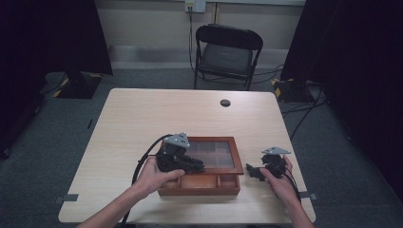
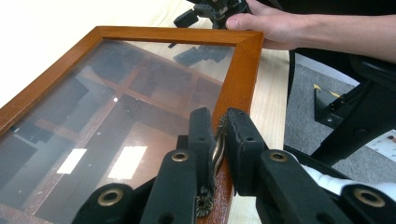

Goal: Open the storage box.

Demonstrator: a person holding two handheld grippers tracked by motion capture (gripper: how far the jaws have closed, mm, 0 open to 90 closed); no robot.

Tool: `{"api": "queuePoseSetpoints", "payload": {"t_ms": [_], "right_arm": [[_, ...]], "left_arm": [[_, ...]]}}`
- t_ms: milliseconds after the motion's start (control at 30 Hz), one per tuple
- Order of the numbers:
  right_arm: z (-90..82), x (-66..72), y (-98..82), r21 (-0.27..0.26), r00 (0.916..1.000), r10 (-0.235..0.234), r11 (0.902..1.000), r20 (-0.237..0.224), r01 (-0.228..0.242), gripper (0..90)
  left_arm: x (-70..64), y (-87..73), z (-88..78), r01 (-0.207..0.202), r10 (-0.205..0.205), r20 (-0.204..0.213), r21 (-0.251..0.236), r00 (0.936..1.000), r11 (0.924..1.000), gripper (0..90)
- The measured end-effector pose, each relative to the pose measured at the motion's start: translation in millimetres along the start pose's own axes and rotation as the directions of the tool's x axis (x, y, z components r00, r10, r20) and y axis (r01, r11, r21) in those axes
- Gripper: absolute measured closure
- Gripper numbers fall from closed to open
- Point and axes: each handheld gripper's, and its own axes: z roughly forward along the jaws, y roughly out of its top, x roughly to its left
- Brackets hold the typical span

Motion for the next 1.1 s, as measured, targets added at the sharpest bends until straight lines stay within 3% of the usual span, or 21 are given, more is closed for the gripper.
{"api": "queuePoseSetpoints", "payload": {"t_ms": [233, 267, 700, 767, 967, 1000, 1100], "right_arm": [[0.1, -0.1, 0.0, -0.001, 1.0000, -0.002, 1.0000, 0.000, 0.002, 0.0], [0.1, -0.1, 0.0, -0.001, 1.0000, -0.002, 1.0000, 0.000, 0.002, 0.0], [0.1, -0.1, 0.0, -0.001, 1.0000, -0.002, 1.0000, 0.000, 0.002, 0.0], [0.0, 0.0, 0.0, 0.000, 1.0000, 0.000, 1.0000, 0.000, 0.000, 0.0], [0.1, -0.1, 0.0, -0.001, 1.0000, -0.001, 1.0000, 0.000, 0.001, 0.0], [0.1, 0.1, 0.1, -0.002, 1.0000, 0.001, 1.0000, 0.000, -0.001, 0.0], [0.2, 0.1, 0.1, -0.002, 1.0000, 0.001, 1.0000, 0.001, -0.001, 0.0]], "left_arm": [[0.7, 2.4, 1.0, 0.010, -0.010, 0.008, 0.001, 0.9999, 1.0000, 81.0], [1.6, 4.2, 0.2, 0.004, -0.004, 0.006, 0.020, 1.0000, 0.9998, 81.1], [6.6, 19.9, -8.0, 0.018, -0.018, 0.007, 0.001, 0.9998, 0.9998, 81.3], [6.7, 24.4, -11.1, 0.010, -0.010, -0.008, 0.016, 0.9999, 0.9998, 81.3], [7.2, 26.5, -10.1, 0.008, -0.008, -0.001, 0.024, 1.0000, 0.9997, 81.3], [8.7, 27.4, -12.3, 0.020, -0.020, -0.002, 0.004, 0.9998, 0.9998, 81.3], [10.4, 29.1, -13.1, 0.030, -0.030, 0.004, 0.005, 0.9995, 0.9995, 81.3]]}}
